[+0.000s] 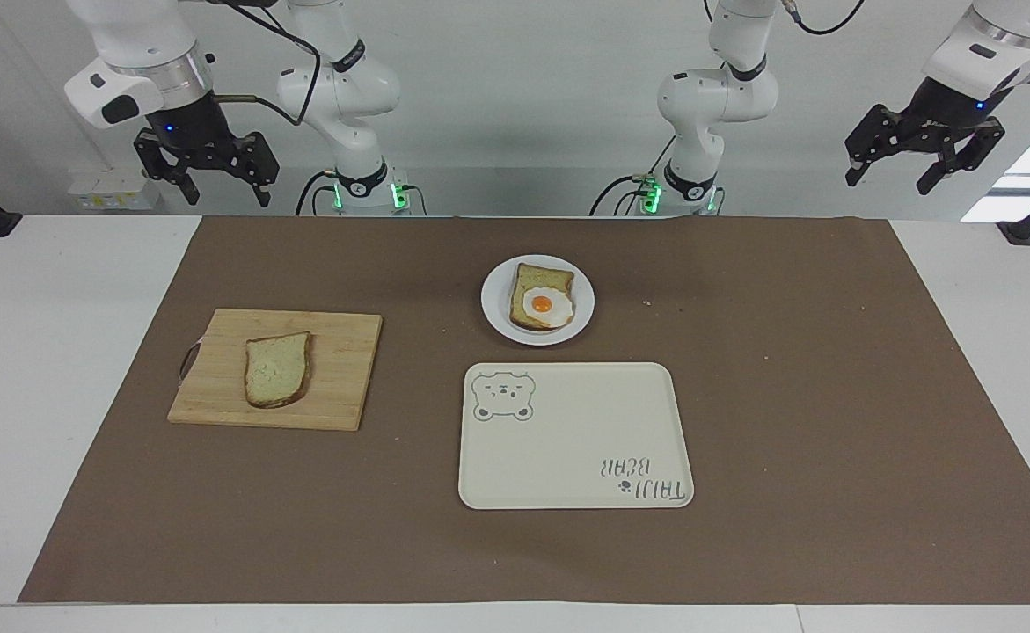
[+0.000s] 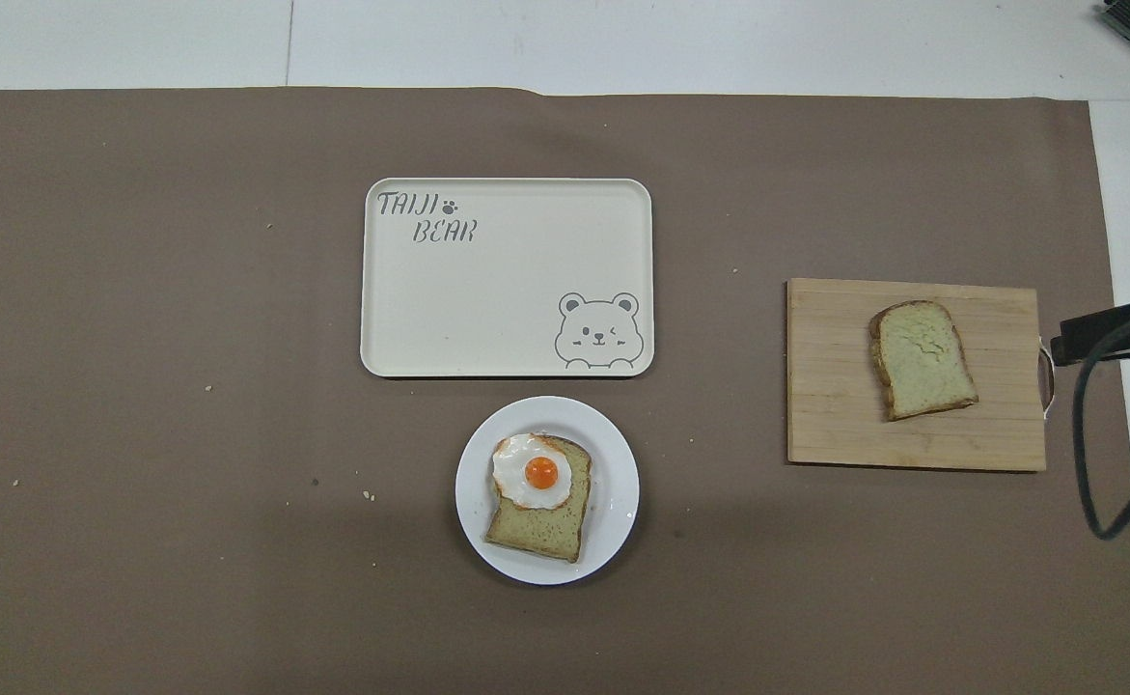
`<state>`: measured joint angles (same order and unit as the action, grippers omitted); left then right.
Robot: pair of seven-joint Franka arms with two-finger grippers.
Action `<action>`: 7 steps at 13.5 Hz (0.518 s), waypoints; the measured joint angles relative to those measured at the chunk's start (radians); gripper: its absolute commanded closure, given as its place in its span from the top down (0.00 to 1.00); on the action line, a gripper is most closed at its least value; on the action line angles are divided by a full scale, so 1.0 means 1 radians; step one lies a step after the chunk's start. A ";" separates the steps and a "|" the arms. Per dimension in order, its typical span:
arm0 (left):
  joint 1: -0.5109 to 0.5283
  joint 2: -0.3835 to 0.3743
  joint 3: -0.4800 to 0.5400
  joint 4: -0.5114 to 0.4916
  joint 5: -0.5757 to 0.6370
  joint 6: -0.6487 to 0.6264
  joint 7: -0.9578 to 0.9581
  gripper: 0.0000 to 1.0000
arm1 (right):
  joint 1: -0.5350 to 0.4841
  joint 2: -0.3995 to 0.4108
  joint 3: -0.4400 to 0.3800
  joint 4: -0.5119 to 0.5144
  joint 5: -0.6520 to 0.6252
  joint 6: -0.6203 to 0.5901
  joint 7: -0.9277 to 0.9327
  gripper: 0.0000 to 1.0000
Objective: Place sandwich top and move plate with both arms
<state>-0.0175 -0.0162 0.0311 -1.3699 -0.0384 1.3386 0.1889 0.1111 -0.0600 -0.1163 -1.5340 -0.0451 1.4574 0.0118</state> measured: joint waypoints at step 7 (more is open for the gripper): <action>0.000 -0.026 0.003 -0.036 0.008 -0.001 0.000 1.00 | 0.000 -0.007 0.000 -0.011 0.000 0.001 0.000 1.00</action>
<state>-0.0174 -0.0426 0.0342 -1.4059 -0.0300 1.3379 0.1889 0.1111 -0.0673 -0.1163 -1.5445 -0.0451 1.4588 0.0118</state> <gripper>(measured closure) 0.000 0.000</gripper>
